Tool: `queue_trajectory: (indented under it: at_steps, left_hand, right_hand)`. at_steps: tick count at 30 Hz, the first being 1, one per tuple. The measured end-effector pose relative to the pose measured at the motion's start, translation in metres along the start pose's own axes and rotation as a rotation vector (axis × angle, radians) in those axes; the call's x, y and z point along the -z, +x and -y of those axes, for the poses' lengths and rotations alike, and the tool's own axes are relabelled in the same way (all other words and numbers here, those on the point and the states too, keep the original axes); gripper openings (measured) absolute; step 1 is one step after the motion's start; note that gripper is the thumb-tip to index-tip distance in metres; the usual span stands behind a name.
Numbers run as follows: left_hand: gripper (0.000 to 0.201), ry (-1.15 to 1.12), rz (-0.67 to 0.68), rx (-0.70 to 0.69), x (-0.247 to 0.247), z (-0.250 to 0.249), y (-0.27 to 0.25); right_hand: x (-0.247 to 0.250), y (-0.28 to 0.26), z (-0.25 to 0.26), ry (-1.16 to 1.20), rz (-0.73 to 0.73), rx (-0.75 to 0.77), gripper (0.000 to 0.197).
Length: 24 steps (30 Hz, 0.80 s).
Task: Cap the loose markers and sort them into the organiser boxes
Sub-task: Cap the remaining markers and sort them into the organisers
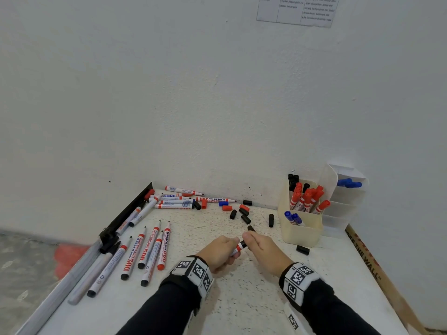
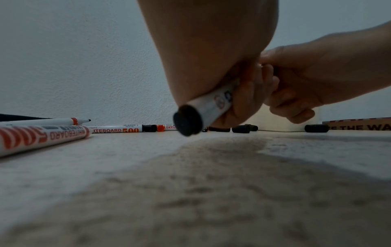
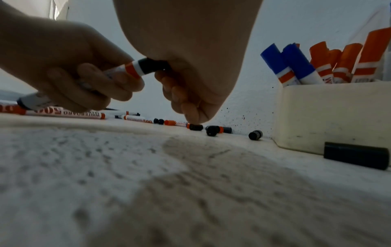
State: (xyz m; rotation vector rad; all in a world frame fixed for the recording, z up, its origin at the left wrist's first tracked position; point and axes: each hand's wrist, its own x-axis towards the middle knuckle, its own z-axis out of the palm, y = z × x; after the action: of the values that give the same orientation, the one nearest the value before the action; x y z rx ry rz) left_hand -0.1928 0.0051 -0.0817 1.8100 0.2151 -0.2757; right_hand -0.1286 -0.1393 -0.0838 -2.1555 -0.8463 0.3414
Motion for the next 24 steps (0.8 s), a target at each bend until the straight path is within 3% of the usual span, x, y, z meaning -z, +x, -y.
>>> queue_trajectory:
  at_steps: [8,16,20,24]
  left_hand:
    - [0.048,0.208,-0.143,-0.045,-0.001,0.007,0.005]
    - [0.03,0.287,-0.372,-0.142,0.007,-0.001,-0.007]
    - [0.027,0.517,-0.646,0.043,0.034,0.008,-0.024]
    - [0.041,0.666,-0.681,0.328,0.06,0.023,-0.044]
  right_hand:
    - [-0.01,0.006,-0.004,-0.062,-0.041,-0.091,0.037]
    - [-0.009,0.002,0.002,0.151,-0.139,-0.132,0.038]
    - [-0.003,0.001,-0.004,0.19,-0.164,-0.184,0.038]
    - [-0.005,0.002,-0.002,0.187,-0.16,-0.198,0.038]
